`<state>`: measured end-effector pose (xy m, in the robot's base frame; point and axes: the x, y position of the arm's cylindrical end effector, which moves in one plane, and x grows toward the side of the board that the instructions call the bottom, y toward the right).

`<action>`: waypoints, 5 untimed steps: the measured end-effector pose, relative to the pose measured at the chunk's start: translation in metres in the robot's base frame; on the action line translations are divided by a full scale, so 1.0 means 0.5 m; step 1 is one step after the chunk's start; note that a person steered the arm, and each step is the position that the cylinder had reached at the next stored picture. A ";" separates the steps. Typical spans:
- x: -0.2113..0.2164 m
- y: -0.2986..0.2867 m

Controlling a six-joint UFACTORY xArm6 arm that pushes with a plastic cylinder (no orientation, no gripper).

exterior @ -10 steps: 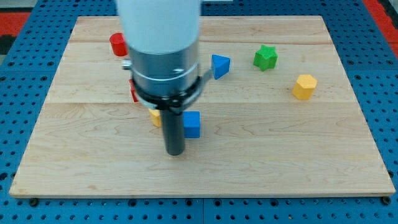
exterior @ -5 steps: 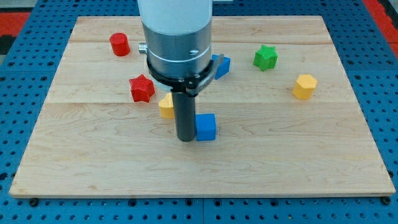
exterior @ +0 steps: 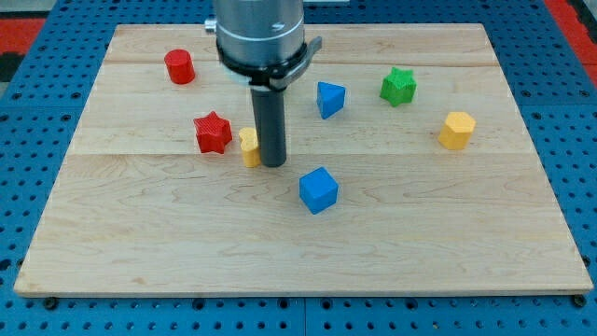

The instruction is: Place the yellow heart to the bottom right of the red star

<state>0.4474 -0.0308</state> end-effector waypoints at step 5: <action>-0.129 -0.058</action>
<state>0.3831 -0.0599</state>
